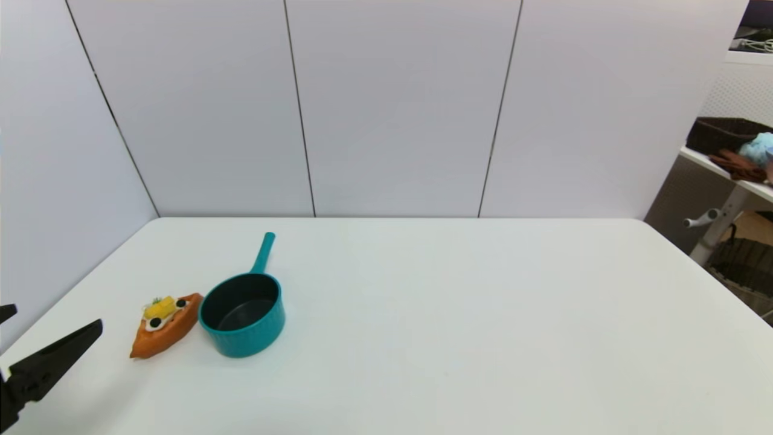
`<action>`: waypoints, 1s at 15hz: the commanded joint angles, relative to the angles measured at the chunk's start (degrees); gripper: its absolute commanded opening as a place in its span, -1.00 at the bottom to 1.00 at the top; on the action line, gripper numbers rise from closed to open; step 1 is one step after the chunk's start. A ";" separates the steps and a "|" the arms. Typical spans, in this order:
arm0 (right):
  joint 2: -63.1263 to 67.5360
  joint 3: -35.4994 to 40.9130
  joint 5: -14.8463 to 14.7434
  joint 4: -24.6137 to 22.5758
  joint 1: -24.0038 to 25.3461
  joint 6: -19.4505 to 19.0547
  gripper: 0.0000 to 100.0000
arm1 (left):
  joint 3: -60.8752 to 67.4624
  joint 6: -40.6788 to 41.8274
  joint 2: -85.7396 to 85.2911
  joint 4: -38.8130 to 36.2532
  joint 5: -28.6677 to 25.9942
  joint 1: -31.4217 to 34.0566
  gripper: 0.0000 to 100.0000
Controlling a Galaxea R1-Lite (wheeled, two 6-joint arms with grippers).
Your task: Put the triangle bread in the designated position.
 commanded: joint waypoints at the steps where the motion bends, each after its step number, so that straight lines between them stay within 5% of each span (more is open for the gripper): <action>1: 0.00 0.00 -0.06 -0.04 0.01 0.00 1.00 | 16.07 0.46 -25.45 -1.75 0.55 0.00 1.00; 4: 0.00 0.00 -0.06 -0.04 0.01 0.00 1.00 | 23.54 0.64 -34.06 -2.02 0.90 -0.17 1.00; 6: 0.00 0.00 0.02 -0.04 0.01 0.00 1.00 | 23.80 0.73 -42.41 5.28 3.97 -1.23 1.00; 12: 0.09 0.00 0.02 -0.04 0.01 0.00 1.00 | 24.06 -0.24 -42.06 4.23 4.15 -1.23 1.00; 15: 0.00 0.00 -0.06 -0.13 0.01 0.00 1.00 | 24.06 -7.62 -41.97 4.23 4.85 -1.23 1.00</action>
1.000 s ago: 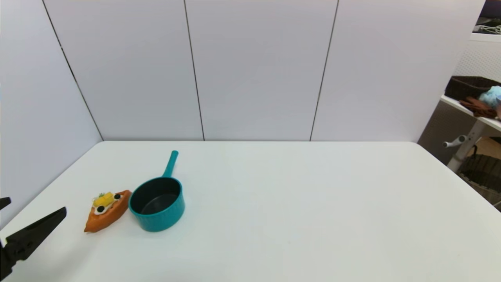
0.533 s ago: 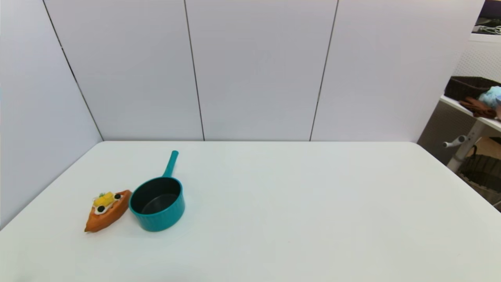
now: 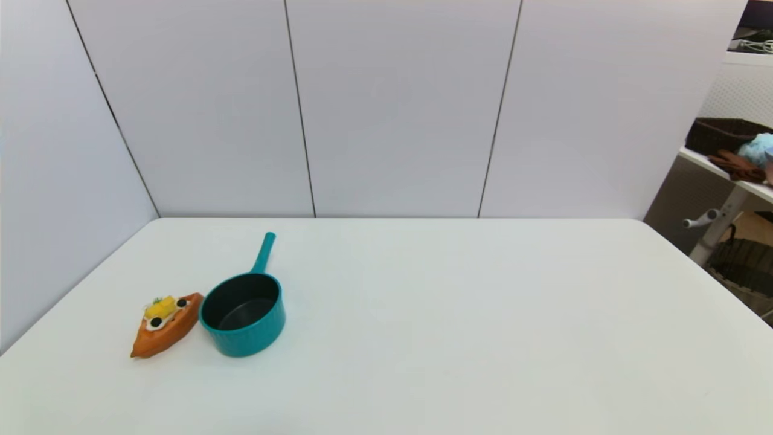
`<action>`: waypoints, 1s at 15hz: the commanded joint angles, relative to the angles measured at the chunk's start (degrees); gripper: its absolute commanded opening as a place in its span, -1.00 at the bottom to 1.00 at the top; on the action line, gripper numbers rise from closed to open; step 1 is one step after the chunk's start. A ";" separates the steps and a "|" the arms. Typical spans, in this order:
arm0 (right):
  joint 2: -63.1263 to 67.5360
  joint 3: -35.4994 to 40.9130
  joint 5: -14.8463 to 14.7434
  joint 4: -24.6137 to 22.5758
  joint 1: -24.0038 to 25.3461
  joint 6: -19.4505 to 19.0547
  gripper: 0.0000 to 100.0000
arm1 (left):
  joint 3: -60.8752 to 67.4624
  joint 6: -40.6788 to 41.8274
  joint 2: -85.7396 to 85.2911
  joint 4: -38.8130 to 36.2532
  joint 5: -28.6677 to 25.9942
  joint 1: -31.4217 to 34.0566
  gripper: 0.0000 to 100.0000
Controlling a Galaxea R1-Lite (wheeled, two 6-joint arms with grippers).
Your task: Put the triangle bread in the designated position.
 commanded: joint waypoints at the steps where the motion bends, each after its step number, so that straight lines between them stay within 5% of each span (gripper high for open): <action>1: 0.00 0.00 -0.03 0.00 0.01 0.03 1.00 | 0.11 -8.02 -0.22 -0.17 2.13 0.04 1.00; 15: 0.09 0.00 -0.03 0.00 0.01 0.47 1.00 | 0.11 -8.20 -0.22 -0.17 2.31 0.04 1.00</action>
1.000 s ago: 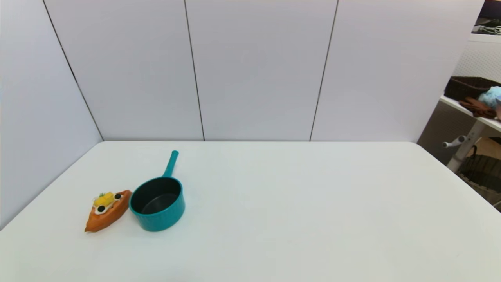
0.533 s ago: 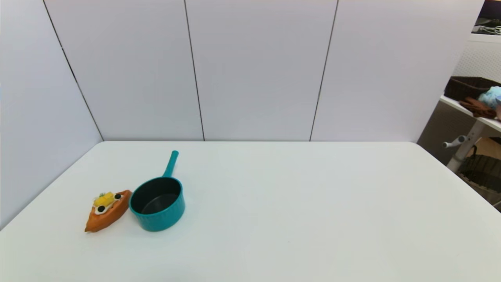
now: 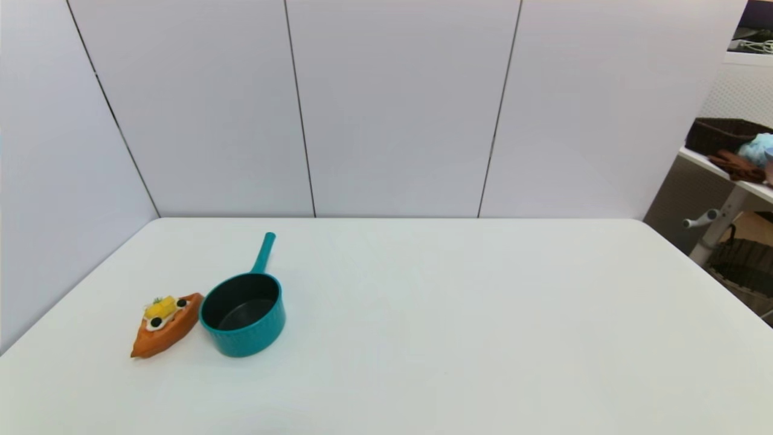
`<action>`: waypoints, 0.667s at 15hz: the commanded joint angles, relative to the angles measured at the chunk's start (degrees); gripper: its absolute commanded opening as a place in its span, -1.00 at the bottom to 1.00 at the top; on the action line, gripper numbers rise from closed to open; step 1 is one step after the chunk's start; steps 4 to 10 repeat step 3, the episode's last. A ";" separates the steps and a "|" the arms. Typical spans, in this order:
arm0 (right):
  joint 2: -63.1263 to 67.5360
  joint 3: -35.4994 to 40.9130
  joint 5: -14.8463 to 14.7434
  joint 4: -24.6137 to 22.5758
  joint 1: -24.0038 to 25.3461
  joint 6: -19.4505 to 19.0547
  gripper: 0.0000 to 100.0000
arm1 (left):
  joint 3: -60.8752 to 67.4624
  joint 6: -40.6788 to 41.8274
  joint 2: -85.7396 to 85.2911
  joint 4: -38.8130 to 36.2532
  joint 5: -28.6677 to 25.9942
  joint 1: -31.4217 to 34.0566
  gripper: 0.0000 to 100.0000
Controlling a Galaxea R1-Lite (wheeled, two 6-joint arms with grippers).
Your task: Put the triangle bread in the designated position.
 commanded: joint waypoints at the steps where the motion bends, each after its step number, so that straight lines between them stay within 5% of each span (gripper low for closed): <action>1: 0.09 0.05 0.02 -0.04 -0.05 0.03 1.00 | 0.00 -0.02 0.13 -0.05 0.02 0.01 1.00; 10: 0.09 0.05 0.02 -0.04 0.04 -0.06 1.00 | 0.00 -0.02 0.05 -0.05 0.02 0.01 1.00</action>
